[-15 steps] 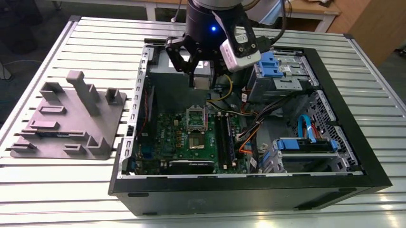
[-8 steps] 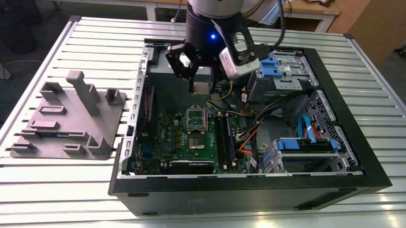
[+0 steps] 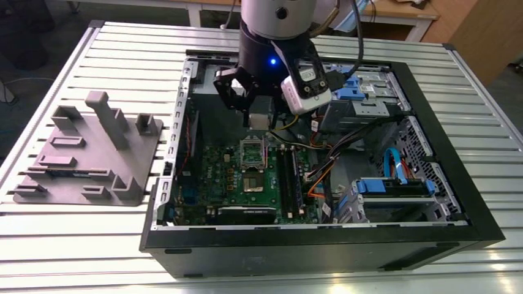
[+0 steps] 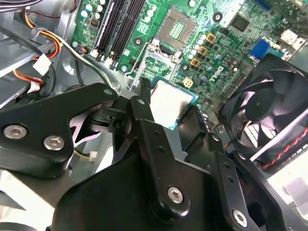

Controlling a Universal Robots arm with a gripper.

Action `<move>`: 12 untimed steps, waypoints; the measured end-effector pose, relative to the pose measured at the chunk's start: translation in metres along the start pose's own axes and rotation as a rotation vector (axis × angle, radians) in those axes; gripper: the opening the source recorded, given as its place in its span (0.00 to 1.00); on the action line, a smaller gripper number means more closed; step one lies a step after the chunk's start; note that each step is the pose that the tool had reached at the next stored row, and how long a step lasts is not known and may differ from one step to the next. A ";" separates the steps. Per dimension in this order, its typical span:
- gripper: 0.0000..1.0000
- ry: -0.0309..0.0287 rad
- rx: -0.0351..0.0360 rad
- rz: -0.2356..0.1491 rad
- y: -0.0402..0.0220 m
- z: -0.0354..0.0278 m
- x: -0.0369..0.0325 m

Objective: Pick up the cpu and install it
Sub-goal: 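Pick up the cpu and move it towards the insertion slot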

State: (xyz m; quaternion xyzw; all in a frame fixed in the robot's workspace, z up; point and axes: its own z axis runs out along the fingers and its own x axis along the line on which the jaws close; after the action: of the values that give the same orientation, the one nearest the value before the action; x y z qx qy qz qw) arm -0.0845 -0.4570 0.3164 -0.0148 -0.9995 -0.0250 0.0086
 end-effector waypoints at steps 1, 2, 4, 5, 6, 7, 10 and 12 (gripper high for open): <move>0.47 0.0000 -0.0002 0.000 -0.0005 0.0017 0.0000; 0.47 0.0000 -0.0002 0.000 -0.0010 0.0031 -0.0001; 0.47 0.0001 0.0000 0.000 -0.0025 0.0053 -0.0002; 0.47 0.0001 -0.0001 0.000 -0.0036 0.0064 -0.0002; 0.47 0.0001 0.0000 0.000 -0.0045 0.0072 -0.0002; 0.47 0.0001 -0.0001 0.000 -0.0055 0.0081 -0.0003; 0.47 -0.0001 -0.0010 0.000 -0.0076 0.0104 -0.0004; 0.47 0.0001 -0.0010 0.000 -0.0077 0.0106 -0.0004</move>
State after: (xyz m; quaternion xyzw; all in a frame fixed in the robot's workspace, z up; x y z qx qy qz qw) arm -0.0846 -0.4642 0.3055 -0.0148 -0.9995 -0.0255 0.0086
